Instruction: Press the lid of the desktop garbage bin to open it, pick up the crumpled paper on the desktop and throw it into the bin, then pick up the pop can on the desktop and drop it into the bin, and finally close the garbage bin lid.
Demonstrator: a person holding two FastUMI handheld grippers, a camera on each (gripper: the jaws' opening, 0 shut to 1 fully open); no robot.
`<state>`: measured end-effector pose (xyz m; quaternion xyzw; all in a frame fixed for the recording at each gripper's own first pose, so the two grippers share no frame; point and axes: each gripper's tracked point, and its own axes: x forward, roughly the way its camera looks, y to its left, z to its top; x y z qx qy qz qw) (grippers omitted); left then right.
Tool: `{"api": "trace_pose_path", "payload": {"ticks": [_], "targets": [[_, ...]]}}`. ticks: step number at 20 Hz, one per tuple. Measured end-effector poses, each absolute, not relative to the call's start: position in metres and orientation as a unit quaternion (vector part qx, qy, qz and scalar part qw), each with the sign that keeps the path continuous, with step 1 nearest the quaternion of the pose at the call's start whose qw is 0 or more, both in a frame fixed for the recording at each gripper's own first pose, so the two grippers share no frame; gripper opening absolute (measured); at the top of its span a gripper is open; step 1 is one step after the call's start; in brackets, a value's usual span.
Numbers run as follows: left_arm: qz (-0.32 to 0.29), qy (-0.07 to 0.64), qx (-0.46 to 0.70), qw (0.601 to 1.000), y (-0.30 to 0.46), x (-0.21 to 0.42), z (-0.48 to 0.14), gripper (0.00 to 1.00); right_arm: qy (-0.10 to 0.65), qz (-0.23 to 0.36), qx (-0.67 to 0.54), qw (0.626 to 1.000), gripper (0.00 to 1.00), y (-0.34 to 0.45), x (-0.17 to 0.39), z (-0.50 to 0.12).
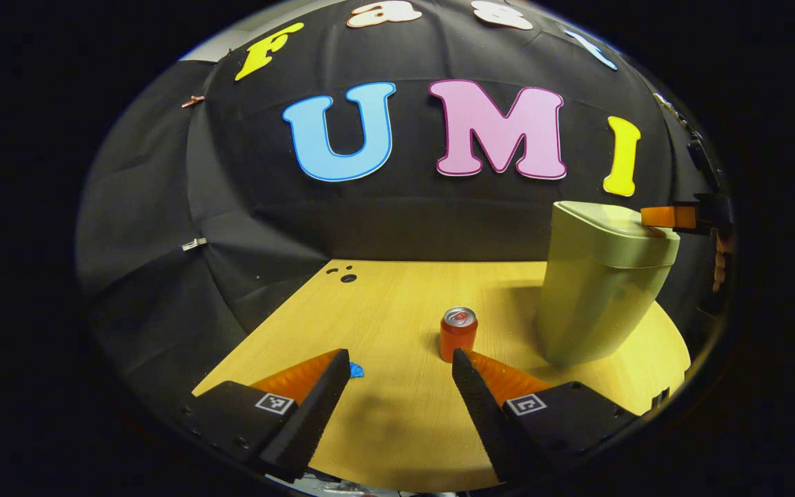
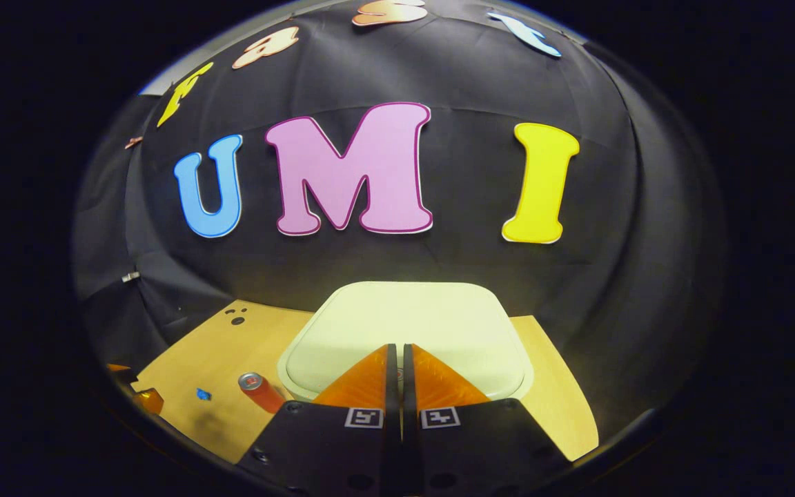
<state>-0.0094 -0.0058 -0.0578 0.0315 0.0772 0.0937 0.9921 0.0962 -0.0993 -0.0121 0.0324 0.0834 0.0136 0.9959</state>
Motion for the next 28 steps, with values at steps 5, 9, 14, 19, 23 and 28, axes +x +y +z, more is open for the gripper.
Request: {"api": "trace_pose_path", "payload": {"ticks": [5,9,14,19,23,28], "targets": [[0.097,0.08,0.034,0.991,-0.017,-0.009,-0.056,0.96,0.085,0.042,0.054,0.994,0.05,-0.097,0.095,-0.016],[0.09,0.065,0.038,0.993,-0.014,-0.003,-0.047,0.97,0.069,0.029,0.038,0.996,0.05,-0.098,0.095,-0.007],[0.058,0.049,0.034,0.997,0.004,0.005,-0.035,0.98,0.062,-0.011,0.073,0.995,0.05,-0.099,0.084,0.006],[0.036,0.032,0.033,0.998,0.035,0.007,-0.038,0.97,0.026,-0.05,0.055,0.997,0.05,-0.094,0.056,0.037],[0.04,0.036,0.026,0.998,0.066,0.008,-0.054,0.97,0.032,-0.059,0.046,0.997,0.05,-0.077,0.032,0.025],[0.041,0.044,0.027,0.998,0.094,0.003,-0.065,0.98,0.053,-0.063,0.06,0.995,0.05,-0.053,0.001,-0.002]]}}
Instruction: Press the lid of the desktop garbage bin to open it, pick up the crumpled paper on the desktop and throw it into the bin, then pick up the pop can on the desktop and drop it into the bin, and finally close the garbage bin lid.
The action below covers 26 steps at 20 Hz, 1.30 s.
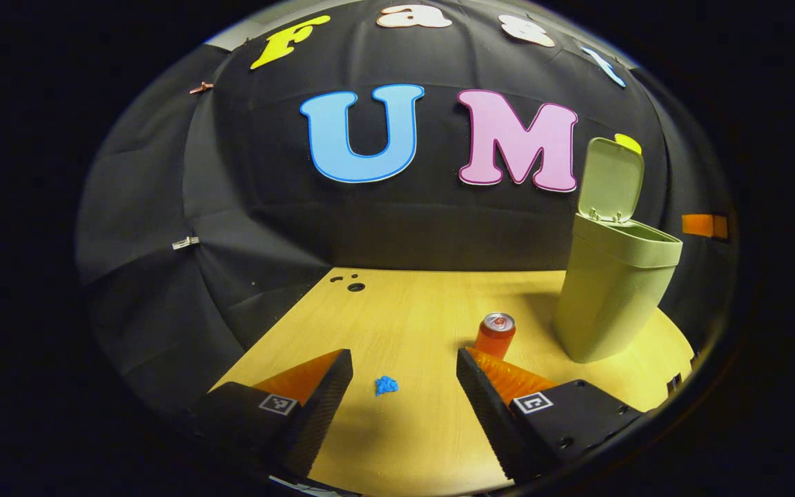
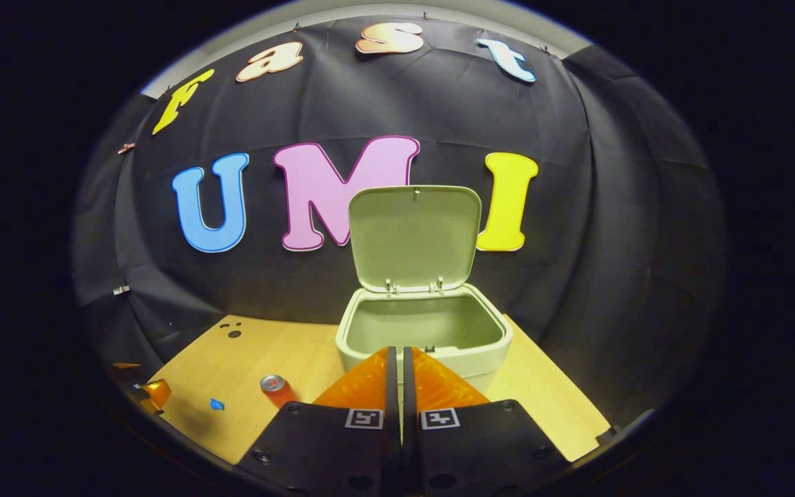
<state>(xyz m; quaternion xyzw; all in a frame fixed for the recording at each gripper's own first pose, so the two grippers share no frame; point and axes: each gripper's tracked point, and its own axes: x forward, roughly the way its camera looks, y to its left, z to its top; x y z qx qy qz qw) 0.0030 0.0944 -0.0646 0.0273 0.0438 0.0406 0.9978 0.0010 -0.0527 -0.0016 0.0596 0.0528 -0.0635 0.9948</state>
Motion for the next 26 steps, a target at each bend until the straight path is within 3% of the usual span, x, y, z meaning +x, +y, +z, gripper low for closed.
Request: {"api": "trace_pose_path", "payload": {"ticks": [9,10,11,13,17,18,19,22,26], "targets": [[0.021,0.079,0.022,0.996,0.115,0.019,-0.109,0.98,0.1,-0.087,0.084,0.988,0.06,-0.035,-0.04,-0.045],[0.022,0.084,0.021,0.996,0.117,0.025,-0.116,0.98,0.106,-0.089,0.088,0.986,0.12,-0.033,-0.046,-0.049],[0.024,0.088,0.02,0.996,0.121,0.031,-0.121,0.98,0.111,-0.091,0.089,0.986,0.08,-0.032,-0.049,-0.052],[0.025,0.097,0.014,0.995,0.127,0.045,-0.131,0.98,0.121,-0.094,0.087,0.984,0.16,-0.029,-0.054,-0.059],[0.025,0.121,0.007,0.992,0.137,0.073,-0.152,0.98,0.139,-0.091,0.079,0.983,0.5,-0.019,-0.064,-0.068],[0.024,0.126,0.007,0.992,0.138,0.08,-0.158,0.98,0.143,-0.09,0.077,0.983,0.66,-0.017,-0.066,-0.069],[0.023,0.133,0.007,0.991,0.138,0.087,-0.164,0.98,0.146,-0.087,0.078,0.982,0.69,-0.014,-0.068,-0.071],[0.018,0.153,0.005,0.988,0.137,0.103,-0.183,0.98,0.156,-0.087,0.074,0.981,0.94,-0.01,-0.073,-0.076],[0.016,0.174,0.021,0.984,0.134,0.123,-0.205,0.98,0.173,-0.101,0.071,0.977,0.99,-0.012,-0.085,-0.086]]}}
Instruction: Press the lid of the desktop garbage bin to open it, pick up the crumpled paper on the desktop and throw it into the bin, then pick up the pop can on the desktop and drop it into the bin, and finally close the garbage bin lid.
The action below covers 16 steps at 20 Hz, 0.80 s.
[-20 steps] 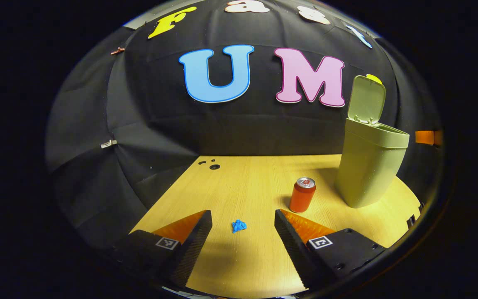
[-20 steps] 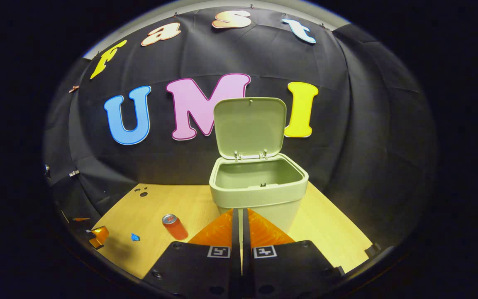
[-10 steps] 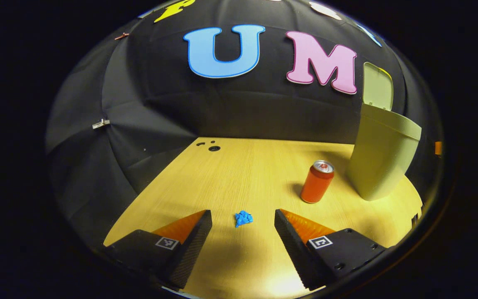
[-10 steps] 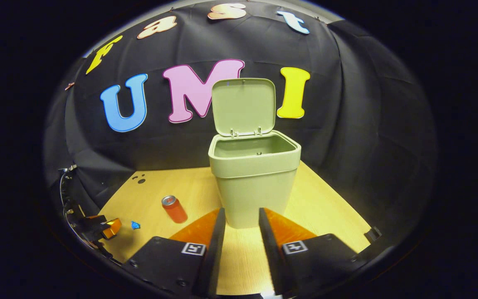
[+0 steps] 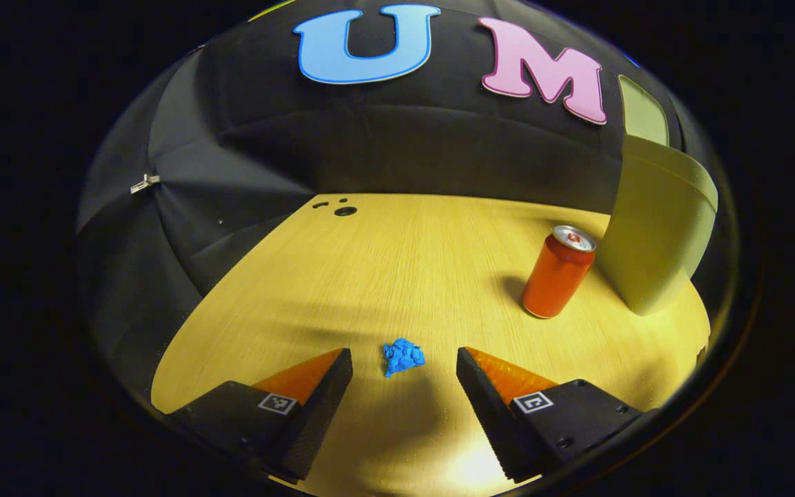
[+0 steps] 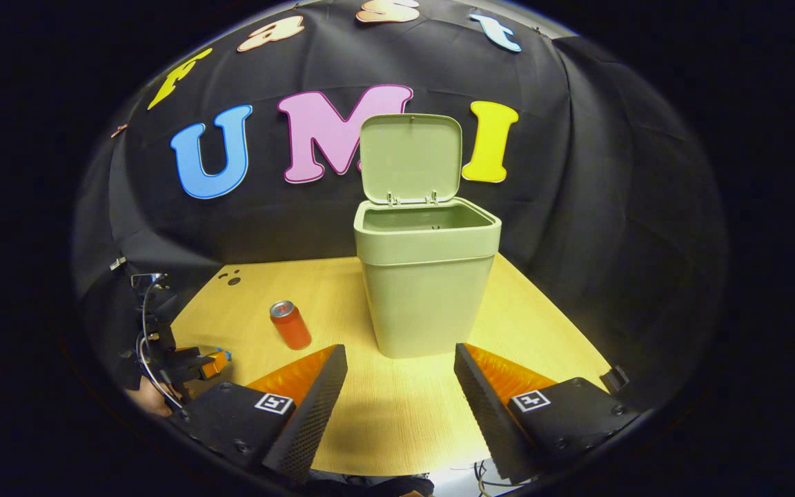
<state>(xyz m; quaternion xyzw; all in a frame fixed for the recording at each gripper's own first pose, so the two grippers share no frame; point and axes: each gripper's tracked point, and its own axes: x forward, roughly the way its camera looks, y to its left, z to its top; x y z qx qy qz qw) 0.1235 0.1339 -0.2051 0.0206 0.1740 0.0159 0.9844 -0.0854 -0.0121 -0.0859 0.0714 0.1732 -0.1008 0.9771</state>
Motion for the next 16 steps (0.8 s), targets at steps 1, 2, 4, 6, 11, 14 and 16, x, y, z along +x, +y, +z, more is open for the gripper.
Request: {"api": "trace_pose_path", "payload": {"ticks": [1,2,4,6,11,14,16], "targets": [[0.016,0.18,0.024,0.983,0.134,0.129,-0.21,0.98,0.18,-0.103,0.073,0.976,0.99,-0.013,-0.088,-0.089],[0.017,0.186,0.027,0.982,0.134,0.133,-0.214,0.98,0.186,-0.105,0.076,0.974,0.99,-0.011,-0.091,-0.092],[0.018,0.2,0.029,0.979,0.136,0.141,-0.226,0.98,0.197,-0.106,0.077,0.972,0.99,-0.01,-0.096,-0.098],[0.017,0.209,0.027,0.977,0.136,0.144,-0.23,0.98,0.206,-0.105,0.077,0.97,0.98,-0.009,-0.099,-0.102],[0.011,0.209,0.029,0.978,0.13,0.155,-0.237,0.97,0.226,-0.106,0.087,0.964,0.98,-0.006,-0.101,-0.113],[0.012,0.205,0.019,0.978,0.127,0.154,-0.238,0.91,0.231,-0.102,0.088,0.964,0.98,-0.002,-0.099,-0.118],[0.009,0.203,0.021,0.979,0.125,0.156,-0.238,0.89,0.235,-0.099,0.089,0.963,0.98,0.0,-0.098,-0.121]]}}
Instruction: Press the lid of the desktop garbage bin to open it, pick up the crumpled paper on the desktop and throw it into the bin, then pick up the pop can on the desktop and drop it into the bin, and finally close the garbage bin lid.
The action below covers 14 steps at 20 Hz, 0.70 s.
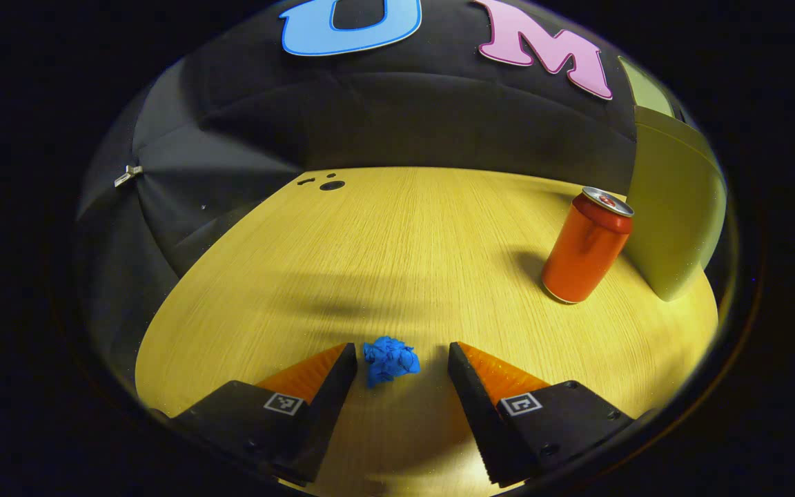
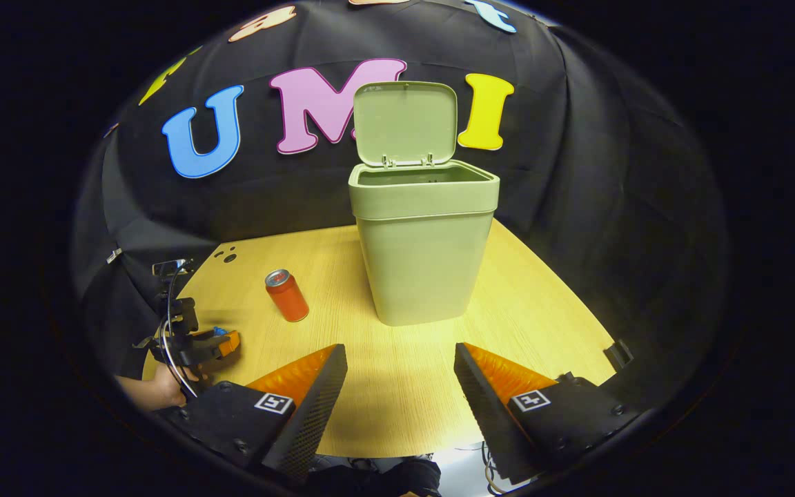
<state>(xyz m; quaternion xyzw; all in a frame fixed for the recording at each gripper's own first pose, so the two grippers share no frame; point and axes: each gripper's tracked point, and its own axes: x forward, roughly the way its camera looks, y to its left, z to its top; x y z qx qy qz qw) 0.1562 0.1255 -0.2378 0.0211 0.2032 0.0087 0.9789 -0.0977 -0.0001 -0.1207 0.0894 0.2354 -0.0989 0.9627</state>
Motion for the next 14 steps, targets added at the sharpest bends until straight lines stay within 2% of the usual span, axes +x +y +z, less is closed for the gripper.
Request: {"api": "trace_pose_path", "payload": {"ticks": [3,4,9,10,11,12,14], "targets": [[0.009,0.198,0.021,0.98,0.124,0.155,-0.238,0.78,0.239,-0.094,0.093,0.962,0.98,0.004,-0.097,-0.124],[0.008,0.194,0.022,0.981,0.124,0.155,-0.238,0.78,0.24,-0.093,0.093,0.962,0.98,0.004,-0.098,-0.125],[0.013,0.19,0.029,0.981,0.125,0.154,-0.239,0.4,0.242,-0.091,0.095,0.961,0.98,0.0,-0.101,-0.128],[0.013,0.19,0.03,0.981,0.125,0.154,-0.238,0.42,0.242,-0.091,0.097,0.961,0.98,-0.002,-0.101,-0.129],[0.013,0.19,0.031,0.981,0.124,0.154,-0.238,0.36,0.243,-0.091,0.099,0.961,0.98,-0.004,-0.101,-0.13],[0.012,0.191,0.034,0.981,0.124,0.153,-0.237,0.4,0.243,-0.092,0.101,0.96,0.98,-0.005,-0.101,-0.131],[0.012,0.193,0.047,0.98,0.122,0.154,-0.236,0.37,0.244,-0.09,0.103,0.96,0.98,-0.009,-0.101,-0.133]]}}
